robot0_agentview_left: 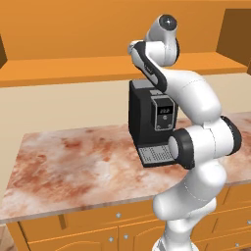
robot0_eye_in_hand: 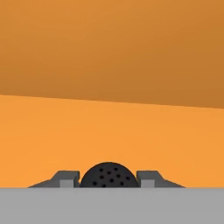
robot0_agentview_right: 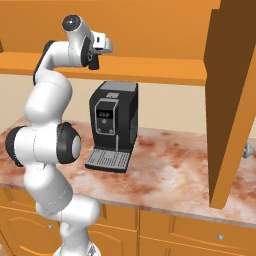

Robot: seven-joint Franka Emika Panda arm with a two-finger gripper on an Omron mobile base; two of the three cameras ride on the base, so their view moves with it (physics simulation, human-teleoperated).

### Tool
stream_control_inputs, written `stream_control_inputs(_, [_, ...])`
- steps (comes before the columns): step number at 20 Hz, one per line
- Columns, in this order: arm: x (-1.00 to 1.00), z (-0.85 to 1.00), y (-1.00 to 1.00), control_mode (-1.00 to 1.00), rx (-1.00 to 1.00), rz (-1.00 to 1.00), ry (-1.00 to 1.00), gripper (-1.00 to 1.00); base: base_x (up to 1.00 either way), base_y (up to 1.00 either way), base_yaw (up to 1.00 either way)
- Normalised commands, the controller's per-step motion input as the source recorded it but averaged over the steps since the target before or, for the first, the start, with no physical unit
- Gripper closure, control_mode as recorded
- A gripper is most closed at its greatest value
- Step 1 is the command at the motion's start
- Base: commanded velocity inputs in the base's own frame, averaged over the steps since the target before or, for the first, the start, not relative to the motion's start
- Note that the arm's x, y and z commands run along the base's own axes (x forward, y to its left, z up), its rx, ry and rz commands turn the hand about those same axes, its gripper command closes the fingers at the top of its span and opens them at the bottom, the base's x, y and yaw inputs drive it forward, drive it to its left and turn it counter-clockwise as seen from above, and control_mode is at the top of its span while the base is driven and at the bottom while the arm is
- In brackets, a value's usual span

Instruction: Retrieve the shaker from the cabinet and place it next the steak on a plate on the dining table.

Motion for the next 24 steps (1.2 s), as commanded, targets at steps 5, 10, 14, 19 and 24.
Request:
stream_control_inputs(5, [-0.55, -0.16, -0.07, -1.0, 0.0, 0.01, -0.01, 1.0, 0.0, 0.0, 0.0])
stream_control_inputs(10, [-0.99, -0.02, -0.22, -1.0, 0.0, 0.03, -0.04, 1.0, 0.0, 0.0, 0.0])
stream_control_inputs(14, [-1.0, 0.0, -0.28, -1.0, 0.0, 0.02, -0.05, 1.0, 0.0, 0.0, 0.0])
stream_control_inputs(19, [-1.0, 0.0, -0.28, -1.0, 0.0, 0.02, -0.03, 1.0, 0.0, 0.0, 0.0])
stream_control_inputs(24, [-1.0, 0.0, -0.26, -1.0, 0.0, 0.03, -0.02, 1.0, 0.0, 0.0, 0.0])
